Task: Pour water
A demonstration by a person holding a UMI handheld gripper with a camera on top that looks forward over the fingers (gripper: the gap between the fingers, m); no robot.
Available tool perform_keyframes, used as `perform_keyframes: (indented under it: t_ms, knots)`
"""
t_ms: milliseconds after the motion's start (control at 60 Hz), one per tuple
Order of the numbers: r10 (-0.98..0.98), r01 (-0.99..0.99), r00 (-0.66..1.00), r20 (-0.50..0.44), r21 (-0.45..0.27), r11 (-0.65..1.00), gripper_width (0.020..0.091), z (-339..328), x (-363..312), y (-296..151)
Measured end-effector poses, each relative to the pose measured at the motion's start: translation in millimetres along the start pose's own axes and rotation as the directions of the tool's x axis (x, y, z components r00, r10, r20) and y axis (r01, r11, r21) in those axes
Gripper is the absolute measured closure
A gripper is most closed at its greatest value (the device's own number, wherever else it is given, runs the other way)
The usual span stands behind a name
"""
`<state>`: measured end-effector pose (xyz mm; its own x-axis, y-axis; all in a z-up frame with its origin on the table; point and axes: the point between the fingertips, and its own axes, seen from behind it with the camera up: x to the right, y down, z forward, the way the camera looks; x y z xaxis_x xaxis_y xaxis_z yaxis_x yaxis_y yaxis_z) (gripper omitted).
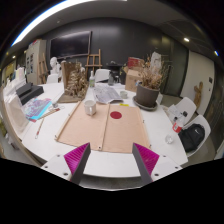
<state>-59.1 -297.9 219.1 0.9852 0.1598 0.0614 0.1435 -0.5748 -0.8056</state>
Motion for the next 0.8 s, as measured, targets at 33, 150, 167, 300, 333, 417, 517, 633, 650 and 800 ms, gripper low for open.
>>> perform_keyframes:
  t_ms: [33,150,167,300,333,417,517,633,650,800]
  knots:
    - [0.008,-0.008,1.000,-0.014,-0.005,1.000,0.0249,0.6,7.6,2.9]
    - [0.030,-0.031,0.998,-0.056,-0.020,0.999,0.0249,10.0,59.9,14.7]
    - [0.034,-0.035,0.998,-0.060,-0.022,0.999,0.0249,11.5,67.3,16.8]
    - [0.051,-0.055,0.994,-0.093,-0.033,0.998,0.0250,24.7,126.4,31.0]
    - [0.053,-0.057,0.993,-0.105,-0.035,0.998,0.0250,28.3,142.6,35.3]
    - [0.062,-0.067,0.989,-0.131,-0.038,0.997,0.0250,39.2,184.8,47.5]
    - [0.076,-0.082,0.985,-0.156,-0.033,0.996,0.0250,55.0,238.8,62.1]
    - [0.080,-0.080,0.979,-0.190,0.008,0.997,0.0246,80.3,301.3,71.6]
    - [0.079,-0.077,0.978,-0.193,0.020,0.997,0.0245,84.6,309.5,71.6]
    - [0.070,-0.053,0.977,-0.200,0.091,0.994,0.0248,134.5,363.4,65.7]
